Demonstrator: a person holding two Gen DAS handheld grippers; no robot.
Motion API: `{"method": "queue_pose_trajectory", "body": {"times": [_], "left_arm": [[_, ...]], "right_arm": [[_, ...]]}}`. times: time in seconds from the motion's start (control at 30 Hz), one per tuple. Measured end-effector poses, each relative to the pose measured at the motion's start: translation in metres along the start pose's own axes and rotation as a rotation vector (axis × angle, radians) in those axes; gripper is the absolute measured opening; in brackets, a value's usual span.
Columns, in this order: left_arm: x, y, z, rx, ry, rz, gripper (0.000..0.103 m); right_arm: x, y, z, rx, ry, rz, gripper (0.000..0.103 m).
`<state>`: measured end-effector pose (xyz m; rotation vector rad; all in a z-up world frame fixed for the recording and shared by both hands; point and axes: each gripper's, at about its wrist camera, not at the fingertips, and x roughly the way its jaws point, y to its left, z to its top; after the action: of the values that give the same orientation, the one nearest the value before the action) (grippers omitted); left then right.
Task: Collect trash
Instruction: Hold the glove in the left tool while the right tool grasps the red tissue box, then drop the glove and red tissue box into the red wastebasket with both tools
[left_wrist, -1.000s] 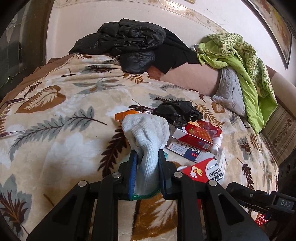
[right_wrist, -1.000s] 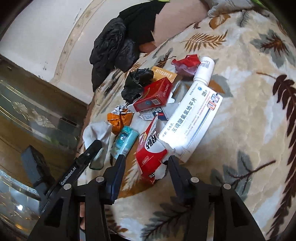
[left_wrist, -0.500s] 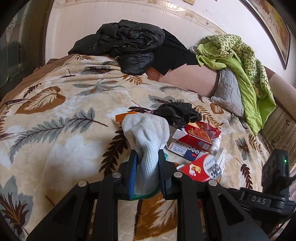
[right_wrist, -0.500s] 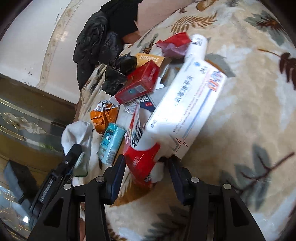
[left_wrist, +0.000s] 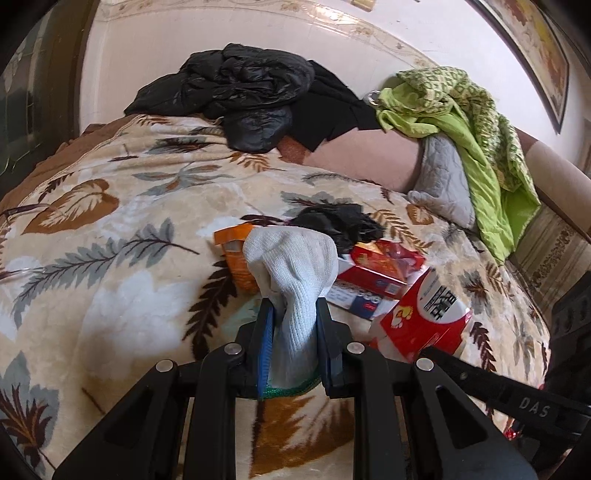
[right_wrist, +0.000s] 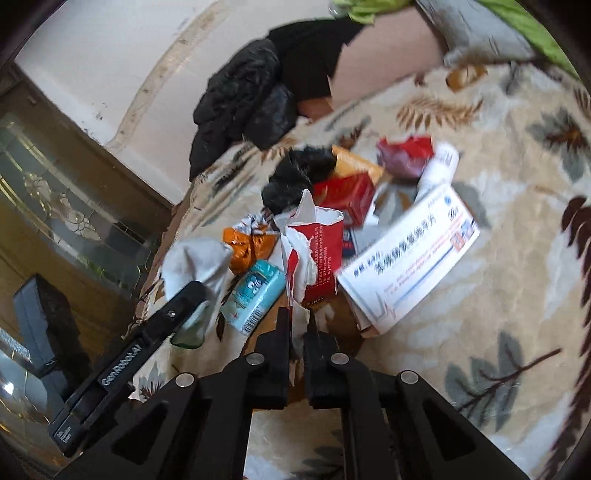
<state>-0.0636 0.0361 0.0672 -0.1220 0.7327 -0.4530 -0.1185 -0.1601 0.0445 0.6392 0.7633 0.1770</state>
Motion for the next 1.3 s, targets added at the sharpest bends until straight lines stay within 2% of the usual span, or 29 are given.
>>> {"method": "queue_pose_trajectory", "body": {"times": [0.33,0.47,0.63,0.9,1.07,1.3], "left_arm": [[-0.012,-0.055,-0.016,0.13,-0.009,-0.135,0.02],[-0.017,-0.085,-0.027,0.176,0.011,-0.23,0.02],[-0.023,-0.136,-0.044,0.269,0.037,-0.311,0.02],[-0.041,-0.236,-0.081,0.45,0.128,-0.521,0.02],[-0.052,-0.301,-0.11,0.563,0.21,-0.646,0.02],[-0.055,-0.382,-0.15,0.72,0.352,-0.749,0.02]], "right_arm": [[-0.077,-0.01,0.002,-0.007,-0.161,0.023,0.006],[-0.112,-0.024,-0.008,0.01,-0.192,0.028,0.006],[-0.162,-0.053,-0.027,0.061,-0.221,0.019,0.006],[-0.259,-0.12,-0.052,0.183,-0.33,-0.059,0.006],[-0.322,-0.167,-0.076,0.268,-0.415,-0.173,0.006],[-0.367,-0.226,-0.107,0.419,-0.459,-0.256,0.006]]}}
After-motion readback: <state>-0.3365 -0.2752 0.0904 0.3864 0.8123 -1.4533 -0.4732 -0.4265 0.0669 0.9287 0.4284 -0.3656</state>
